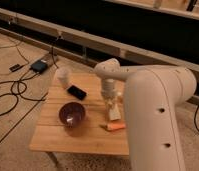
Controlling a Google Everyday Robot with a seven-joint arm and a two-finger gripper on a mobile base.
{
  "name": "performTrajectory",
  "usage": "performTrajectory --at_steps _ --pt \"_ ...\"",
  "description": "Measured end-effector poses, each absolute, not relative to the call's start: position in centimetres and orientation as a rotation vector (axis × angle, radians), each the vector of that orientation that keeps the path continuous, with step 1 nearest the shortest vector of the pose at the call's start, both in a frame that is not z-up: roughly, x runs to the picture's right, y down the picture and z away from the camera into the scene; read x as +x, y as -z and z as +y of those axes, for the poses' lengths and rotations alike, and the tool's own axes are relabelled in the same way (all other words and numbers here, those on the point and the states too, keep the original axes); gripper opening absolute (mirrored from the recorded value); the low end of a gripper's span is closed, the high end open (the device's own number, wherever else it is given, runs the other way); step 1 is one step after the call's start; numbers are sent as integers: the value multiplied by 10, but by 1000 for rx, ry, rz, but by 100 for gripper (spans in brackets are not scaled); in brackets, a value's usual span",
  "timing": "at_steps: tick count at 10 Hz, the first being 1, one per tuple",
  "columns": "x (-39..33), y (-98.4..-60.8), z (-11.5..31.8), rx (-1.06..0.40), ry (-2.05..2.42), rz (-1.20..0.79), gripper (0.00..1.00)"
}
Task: Wipe the white sponge on the table
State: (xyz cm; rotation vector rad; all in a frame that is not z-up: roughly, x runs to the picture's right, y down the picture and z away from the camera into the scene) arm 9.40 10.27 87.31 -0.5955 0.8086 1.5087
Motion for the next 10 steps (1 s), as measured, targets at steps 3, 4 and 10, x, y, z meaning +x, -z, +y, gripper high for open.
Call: performTrajectory --at_steps 3,4,10 --pt "102 -902 79 -568 -1498 783 9" --pt "98 -910 68 -559 -1487 765 9" --pt "25 -946 23 -561 -1339 631 9"
